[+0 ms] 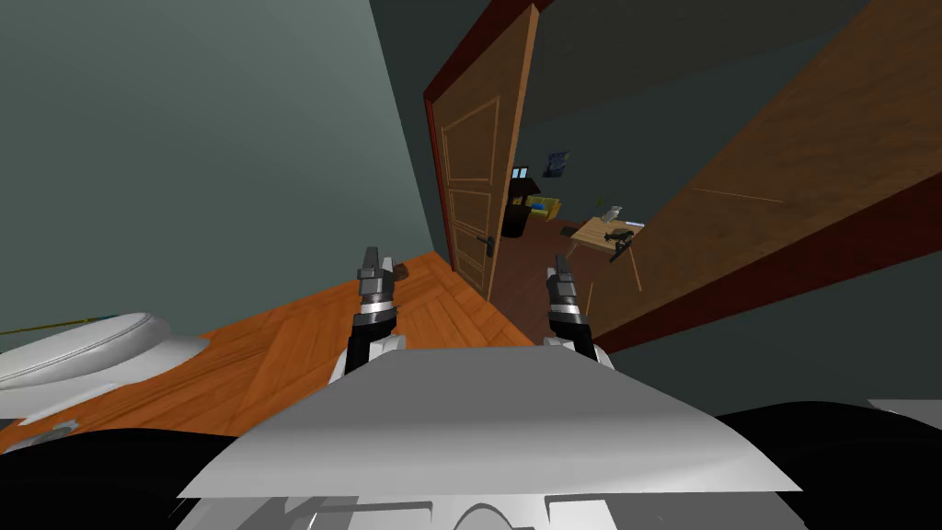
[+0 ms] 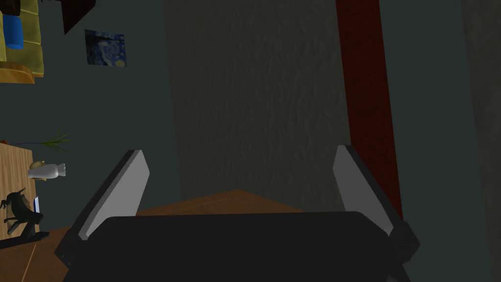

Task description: Push the door open

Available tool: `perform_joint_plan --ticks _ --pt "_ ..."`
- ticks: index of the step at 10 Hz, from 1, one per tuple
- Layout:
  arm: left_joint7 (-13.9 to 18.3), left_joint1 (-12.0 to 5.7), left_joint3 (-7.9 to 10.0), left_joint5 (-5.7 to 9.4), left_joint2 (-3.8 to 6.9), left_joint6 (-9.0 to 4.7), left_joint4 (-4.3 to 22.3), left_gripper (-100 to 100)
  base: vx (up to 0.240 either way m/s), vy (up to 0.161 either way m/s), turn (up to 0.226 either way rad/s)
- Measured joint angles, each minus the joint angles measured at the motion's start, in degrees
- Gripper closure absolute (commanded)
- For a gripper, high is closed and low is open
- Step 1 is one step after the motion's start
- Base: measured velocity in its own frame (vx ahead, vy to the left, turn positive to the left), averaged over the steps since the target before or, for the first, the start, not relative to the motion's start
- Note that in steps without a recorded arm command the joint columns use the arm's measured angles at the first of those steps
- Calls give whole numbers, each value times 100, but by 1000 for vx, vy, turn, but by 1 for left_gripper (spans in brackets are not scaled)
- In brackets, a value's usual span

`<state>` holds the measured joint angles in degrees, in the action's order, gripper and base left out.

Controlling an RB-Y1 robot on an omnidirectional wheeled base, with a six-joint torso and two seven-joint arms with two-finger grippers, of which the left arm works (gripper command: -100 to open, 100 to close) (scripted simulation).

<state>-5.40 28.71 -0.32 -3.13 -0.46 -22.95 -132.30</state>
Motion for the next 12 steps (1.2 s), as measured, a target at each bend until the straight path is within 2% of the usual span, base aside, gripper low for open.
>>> perform_joint_plan --ticks 3,6,10,12 --pt "73 -248 -141 19 124 96 370 -100 204 52 -123" --pt "142 -377 -371 18 205 94 760 -100 144 32 -112" --pt "267 -610 -517 69 347 154 1206 -100 86 47 -91" --pt "305 -752 -615 73 375 180 1462 -100 108 56 -157"
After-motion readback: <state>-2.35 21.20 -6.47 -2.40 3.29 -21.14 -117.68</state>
